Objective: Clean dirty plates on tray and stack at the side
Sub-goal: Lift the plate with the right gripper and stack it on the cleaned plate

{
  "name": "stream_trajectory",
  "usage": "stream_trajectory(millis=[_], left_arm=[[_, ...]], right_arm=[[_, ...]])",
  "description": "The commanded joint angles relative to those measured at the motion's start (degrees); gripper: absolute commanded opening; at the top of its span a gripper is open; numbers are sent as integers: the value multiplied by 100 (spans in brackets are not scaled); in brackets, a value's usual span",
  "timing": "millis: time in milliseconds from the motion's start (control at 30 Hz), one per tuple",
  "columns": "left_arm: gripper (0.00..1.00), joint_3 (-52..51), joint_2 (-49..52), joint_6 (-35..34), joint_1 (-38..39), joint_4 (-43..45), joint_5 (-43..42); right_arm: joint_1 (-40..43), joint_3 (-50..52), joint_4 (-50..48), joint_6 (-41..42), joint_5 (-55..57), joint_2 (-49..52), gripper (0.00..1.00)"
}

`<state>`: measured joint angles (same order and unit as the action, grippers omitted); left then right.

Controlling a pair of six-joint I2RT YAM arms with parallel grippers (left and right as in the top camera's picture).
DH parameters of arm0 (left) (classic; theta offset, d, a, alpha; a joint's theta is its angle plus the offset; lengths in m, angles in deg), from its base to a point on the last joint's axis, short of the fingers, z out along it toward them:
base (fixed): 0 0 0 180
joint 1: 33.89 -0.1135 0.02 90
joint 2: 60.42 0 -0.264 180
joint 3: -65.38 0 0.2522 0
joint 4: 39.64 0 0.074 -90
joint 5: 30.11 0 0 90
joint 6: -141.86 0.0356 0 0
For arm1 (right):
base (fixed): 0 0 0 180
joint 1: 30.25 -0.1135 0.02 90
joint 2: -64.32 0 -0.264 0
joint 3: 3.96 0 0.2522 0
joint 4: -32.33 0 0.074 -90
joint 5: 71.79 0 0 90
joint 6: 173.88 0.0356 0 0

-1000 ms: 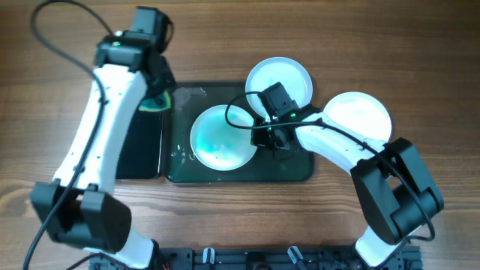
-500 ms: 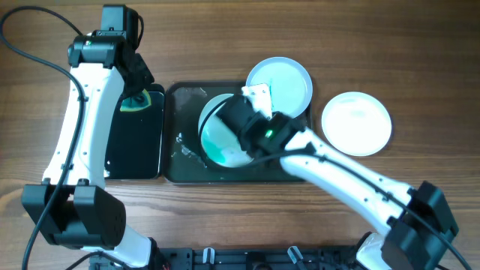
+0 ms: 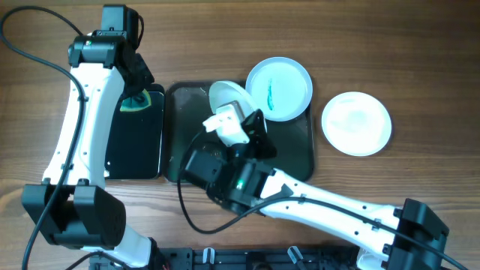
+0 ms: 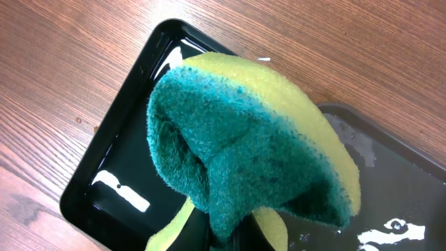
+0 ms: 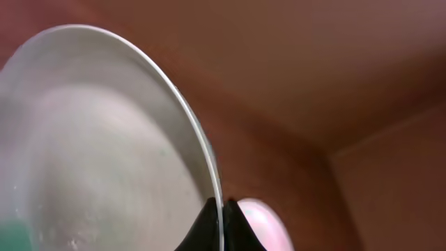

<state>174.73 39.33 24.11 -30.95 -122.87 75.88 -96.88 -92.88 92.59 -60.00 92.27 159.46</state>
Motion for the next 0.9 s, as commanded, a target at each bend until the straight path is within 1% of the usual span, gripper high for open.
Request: stream_trajectory(millis=[0, 200, 333, 367, 433, 567, 633, 700, 867], left_arm=[[4, 9, 33, 50, -17, 9, -13], [4, 9, 33, 50, -17, -94, -13], [4, 9, 33, 50, -17, -94, -13], [4, 9, 33, 50, -17, -92, -13], [4, 9, 33, 50, -17, -94, -13], [4, 9, 33, 50, -17, -90, -15], [4, 9, 33, 50, -17, -90, -15], [4, 9, 33, 50, -17, -90, -17], [4, 9, 33, 50, -17, -87, -140]], right_arm=[[-28, -103, -192, -671, 745, -96, 4], [-26, -103, -195, -671, 741, -96, 4], [-26, -101, -168, -564, 350, -96, 4], [0, -101, -162, -494, -98, -96, 4], [76, -101, -92, -188, -625, -96, 4], [468, -103, 223, 879, -2100, -109, 4], [752, -101, 293, 1239, -2959, -129, 4], [1211, -101, 208, 1220, -4269, -162, 4], [2363, -101, -103, 717, -6645, -350, 4]])
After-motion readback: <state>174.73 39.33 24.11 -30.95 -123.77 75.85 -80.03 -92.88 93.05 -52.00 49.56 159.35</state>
